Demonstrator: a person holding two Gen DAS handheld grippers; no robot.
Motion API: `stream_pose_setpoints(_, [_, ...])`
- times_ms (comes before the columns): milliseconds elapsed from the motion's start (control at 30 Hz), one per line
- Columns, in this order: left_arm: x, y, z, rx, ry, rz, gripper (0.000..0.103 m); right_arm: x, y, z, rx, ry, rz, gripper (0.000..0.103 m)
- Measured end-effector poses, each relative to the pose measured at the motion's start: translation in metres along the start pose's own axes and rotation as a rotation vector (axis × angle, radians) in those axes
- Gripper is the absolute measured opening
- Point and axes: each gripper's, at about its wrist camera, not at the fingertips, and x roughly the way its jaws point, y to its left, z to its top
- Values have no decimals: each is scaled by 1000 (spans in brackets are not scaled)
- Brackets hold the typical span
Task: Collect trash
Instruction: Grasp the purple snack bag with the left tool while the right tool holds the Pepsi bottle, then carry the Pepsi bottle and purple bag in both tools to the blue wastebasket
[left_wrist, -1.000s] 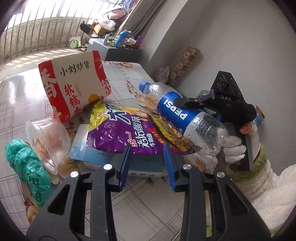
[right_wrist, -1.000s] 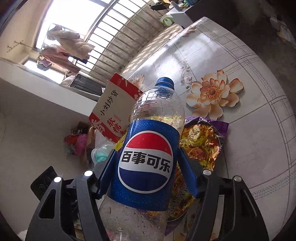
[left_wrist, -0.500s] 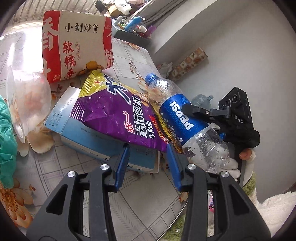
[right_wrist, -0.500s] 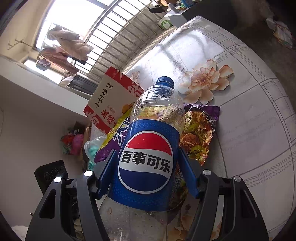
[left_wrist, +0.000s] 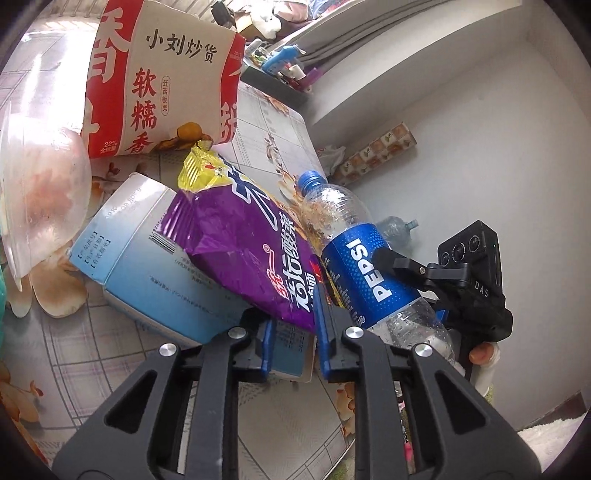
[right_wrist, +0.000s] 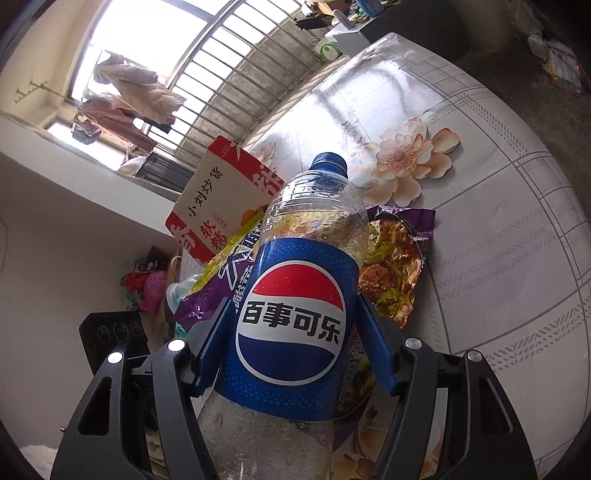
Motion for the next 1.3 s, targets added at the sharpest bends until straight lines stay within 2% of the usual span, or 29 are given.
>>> stream_pose_setpoints(133, [-4, -10, 4, 46, -30, -11, 6, -11, -2, -3, 5, -27, 6, 64])
stream_pose_setpoints(367, [-14, -42, 8, 153, -83, -52, 0, -46, -7, -6, 13, -106, 25, 64])
stream_pose_setpoints(700, [-18, -85, 20, 256, -121, -94, 0, -101, -17, -17, 42, -233, 53, 64])
stream_pose_setpoints(1300, [-10, -152, 18, 423, -121, -108, 0, -180, -46, -37, 105, -414, 123, 64])
